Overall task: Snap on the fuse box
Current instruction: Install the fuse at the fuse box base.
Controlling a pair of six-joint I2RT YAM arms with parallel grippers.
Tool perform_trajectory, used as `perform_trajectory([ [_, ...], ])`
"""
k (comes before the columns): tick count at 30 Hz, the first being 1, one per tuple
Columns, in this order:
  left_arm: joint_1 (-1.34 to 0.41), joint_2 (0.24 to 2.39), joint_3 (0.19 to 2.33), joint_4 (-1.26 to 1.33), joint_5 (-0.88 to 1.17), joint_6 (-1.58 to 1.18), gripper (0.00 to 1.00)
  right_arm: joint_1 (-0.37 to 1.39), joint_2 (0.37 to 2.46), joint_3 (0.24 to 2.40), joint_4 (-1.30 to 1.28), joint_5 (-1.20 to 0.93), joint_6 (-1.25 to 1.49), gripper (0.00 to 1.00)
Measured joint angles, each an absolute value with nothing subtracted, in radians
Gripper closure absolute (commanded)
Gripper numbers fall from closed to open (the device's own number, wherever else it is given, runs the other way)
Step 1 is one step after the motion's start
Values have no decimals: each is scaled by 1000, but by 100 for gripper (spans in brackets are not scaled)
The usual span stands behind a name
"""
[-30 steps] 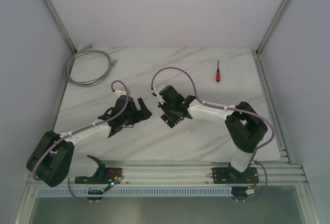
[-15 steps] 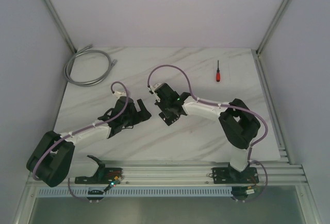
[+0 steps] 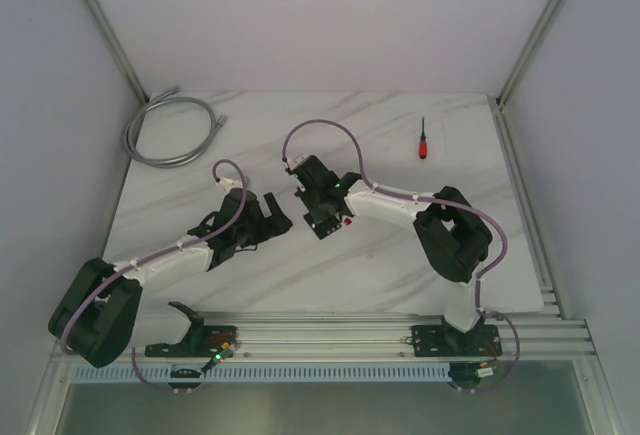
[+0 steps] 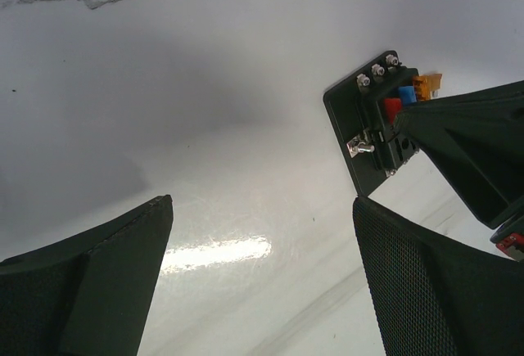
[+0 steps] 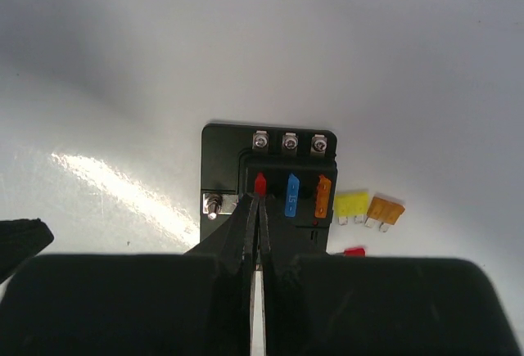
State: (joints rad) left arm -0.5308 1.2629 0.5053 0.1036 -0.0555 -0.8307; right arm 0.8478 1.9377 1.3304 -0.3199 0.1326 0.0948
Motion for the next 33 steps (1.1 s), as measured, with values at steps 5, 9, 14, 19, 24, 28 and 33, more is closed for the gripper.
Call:
perform_trajectory([
  [5, -531, 1254, 503, 104, -56, -834, 0, 848, 1945, 1353, -339, 136, 107, 100],
  [9, -531, 1236, 503, 104, -54, -837, 0, 844, 1929, 1349, -352, 126, 126, 100],
  [14, -531, 1222, 501, 104, -46, -838, 0, 844, 1891, 1341, -474, 100, 154, 90],
  [19, -531, 1222, 498, 104, -41, -838, 0, 845, 1871, 1337, -569, 84, 178, 79],
  [24, -530, 1222, 498, 104, -38, -838, 0, 845, 1869, 1350, -609, 81, 191, 78],
  [28, -530, 1222, 498, 104, -36, -837, 0, 841, 1869, 1375, -629, 81, 198, 81],
  [33, -530, 1222, 498, 104, -29, -837, 0, 836, 1869, 1391, -632, 75, 204, 84],
])
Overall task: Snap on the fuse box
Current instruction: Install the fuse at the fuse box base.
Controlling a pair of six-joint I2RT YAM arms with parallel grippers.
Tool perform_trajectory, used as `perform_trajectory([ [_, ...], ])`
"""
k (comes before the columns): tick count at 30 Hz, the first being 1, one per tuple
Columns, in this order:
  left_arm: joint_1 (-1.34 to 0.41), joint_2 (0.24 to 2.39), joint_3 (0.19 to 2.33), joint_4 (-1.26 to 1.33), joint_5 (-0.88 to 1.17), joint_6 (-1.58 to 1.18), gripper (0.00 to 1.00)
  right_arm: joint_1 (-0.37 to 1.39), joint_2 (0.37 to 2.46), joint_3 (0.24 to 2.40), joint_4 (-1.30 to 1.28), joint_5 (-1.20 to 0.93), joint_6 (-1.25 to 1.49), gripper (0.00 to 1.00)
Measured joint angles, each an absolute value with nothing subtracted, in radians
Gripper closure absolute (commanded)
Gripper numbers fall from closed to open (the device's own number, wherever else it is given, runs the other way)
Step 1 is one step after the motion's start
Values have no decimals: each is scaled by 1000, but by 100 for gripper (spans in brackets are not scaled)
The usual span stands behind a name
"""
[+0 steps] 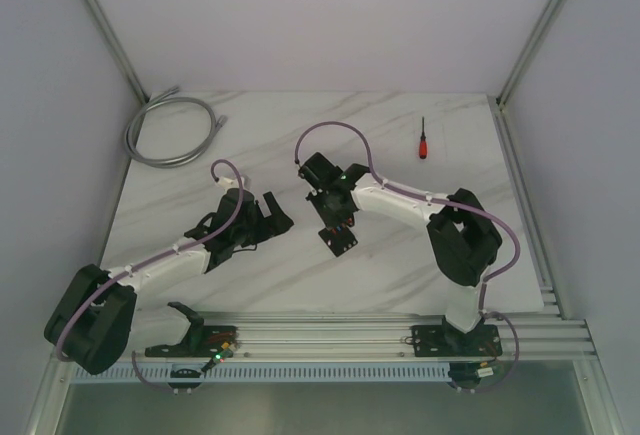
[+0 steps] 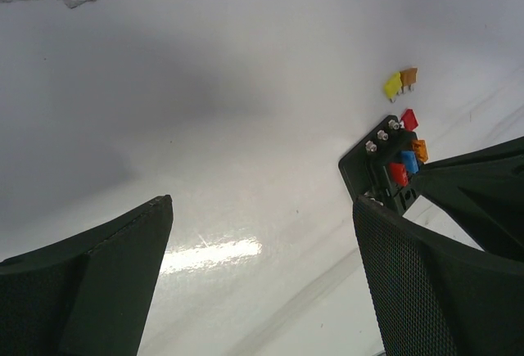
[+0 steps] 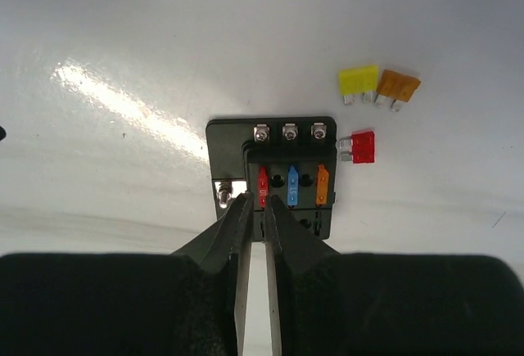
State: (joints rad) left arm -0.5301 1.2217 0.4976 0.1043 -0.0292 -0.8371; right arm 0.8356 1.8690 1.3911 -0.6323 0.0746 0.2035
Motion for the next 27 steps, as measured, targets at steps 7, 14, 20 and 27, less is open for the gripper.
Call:
perform_trajectory([
  [7, -530, 1222, 498, 104, -21, -837, 0, 830, 1869, 1391, -650, 75, 206, 88],
  [14, -530, 1222, 498, 104, -19, -837, 0, 827, 1897, 1391, -655, 71, 206, 90],
  [20, -530, 1222, 498, 104, -18, -837, 0, 825, 1909, 1397, -658, 52, 206, 95],
  [27, -530, 1222, 498, 104, -18, -837, 0, 822, 1938, 1431, -694, 46, 206, 100],
])
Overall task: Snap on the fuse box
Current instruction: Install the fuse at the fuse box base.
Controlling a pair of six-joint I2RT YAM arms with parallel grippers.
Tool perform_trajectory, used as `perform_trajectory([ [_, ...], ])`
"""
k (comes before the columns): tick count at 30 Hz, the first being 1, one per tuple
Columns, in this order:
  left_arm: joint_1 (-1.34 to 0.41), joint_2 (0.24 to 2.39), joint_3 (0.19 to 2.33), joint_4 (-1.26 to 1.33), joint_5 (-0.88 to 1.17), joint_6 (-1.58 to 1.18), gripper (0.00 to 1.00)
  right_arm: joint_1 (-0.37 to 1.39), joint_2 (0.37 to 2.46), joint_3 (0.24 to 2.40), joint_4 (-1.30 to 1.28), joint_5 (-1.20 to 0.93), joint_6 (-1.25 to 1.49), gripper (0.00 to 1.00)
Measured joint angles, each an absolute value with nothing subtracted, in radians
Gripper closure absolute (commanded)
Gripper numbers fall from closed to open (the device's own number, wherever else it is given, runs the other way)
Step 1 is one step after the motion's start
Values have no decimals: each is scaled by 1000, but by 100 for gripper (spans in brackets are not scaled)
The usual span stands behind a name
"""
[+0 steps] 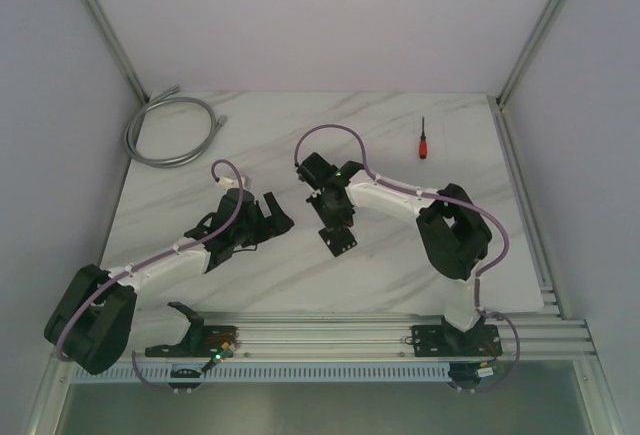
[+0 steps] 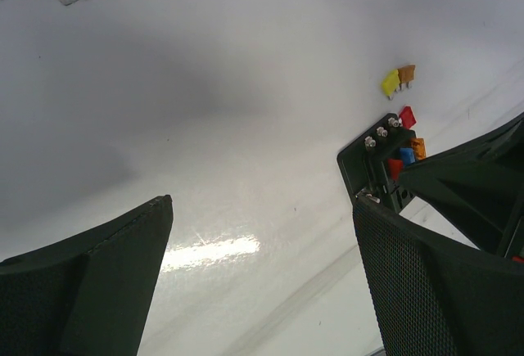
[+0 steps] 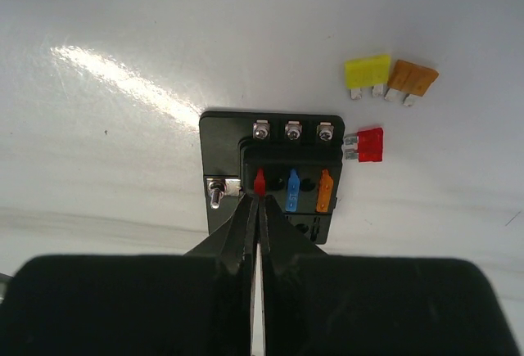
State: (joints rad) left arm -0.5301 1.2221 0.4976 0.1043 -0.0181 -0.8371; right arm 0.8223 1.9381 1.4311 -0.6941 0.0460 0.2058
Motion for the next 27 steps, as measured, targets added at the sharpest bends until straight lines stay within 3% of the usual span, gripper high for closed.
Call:
perform_trajectory([
  [16, -530, 1201, 480, 104, -19, -837, 0, 826, 1991, 1516, -769, 56, 252, 100],
  [21, -530, 1194, 480, 104, -19, -837, 0, 827, 1991, 1529, -741, 55, 311, 90],
  [27, -530, 1174, 480, 100, -20, -837, 0, 827, 1969, 1532, -704, 65, 341, 72],
])
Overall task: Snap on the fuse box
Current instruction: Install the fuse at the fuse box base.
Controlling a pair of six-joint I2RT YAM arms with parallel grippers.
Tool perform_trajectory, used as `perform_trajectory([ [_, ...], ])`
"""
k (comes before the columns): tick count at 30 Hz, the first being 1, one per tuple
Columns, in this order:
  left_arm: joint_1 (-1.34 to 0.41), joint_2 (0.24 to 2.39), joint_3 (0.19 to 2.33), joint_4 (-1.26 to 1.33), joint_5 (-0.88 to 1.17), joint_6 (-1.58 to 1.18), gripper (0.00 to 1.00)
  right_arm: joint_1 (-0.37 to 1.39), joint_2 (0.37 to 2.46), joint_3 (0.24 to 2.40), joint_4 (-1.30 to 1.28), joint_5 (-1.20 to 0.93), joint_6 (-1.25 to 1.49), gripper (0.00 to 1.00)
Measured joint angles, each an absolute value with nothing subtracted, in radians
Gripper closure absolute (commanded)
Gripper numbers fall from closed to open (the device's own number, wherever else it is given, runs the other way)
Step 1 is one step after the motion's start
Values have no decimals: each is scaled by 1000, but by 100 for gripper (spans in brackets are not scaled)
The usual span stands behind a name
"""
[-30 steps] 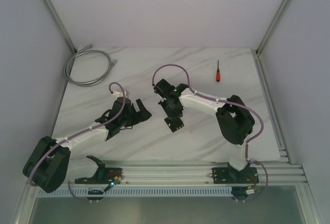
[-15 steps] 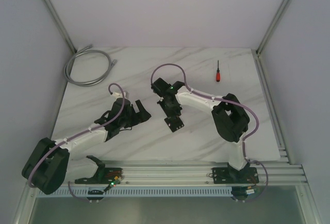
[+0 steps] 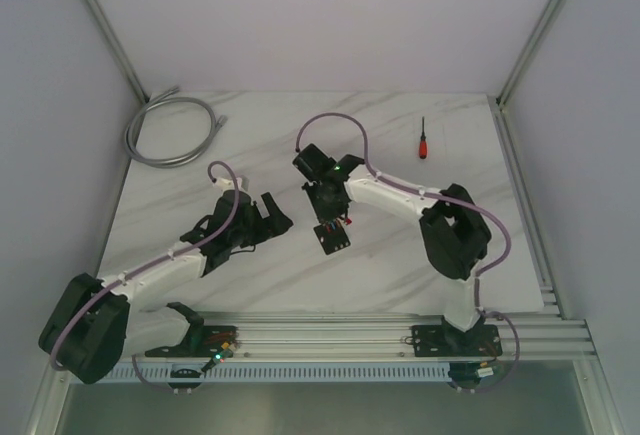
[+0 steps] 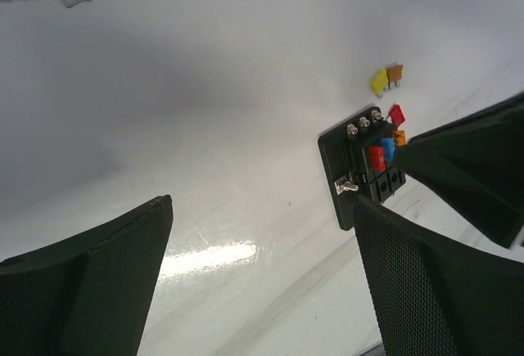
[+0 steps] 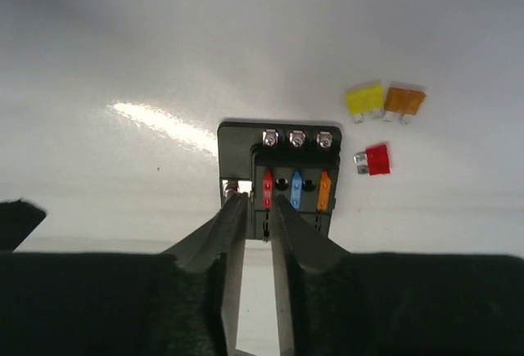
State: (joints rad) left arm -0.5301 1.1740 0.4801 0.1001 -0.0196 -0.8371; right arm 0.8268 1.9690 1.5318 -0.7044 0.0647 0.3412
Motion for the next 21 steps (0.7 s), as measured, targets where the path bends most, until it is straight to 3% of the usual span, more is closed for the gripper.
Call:
perform_trajectory([
  [4, -530, 1165, 480, 92, -19, -837, 0, 823, 1870, 1488, -683, 93, 347, 62],
  [10, -530, 1164, 480, 85, -19, -837, 0, 744, 1747, 1378, -622, 174, 339, 55],
  [21, -530, 1166, 481, 84, -19, -838, 0, 676, 1879, 1312, -464, 214, 309, 52],
])
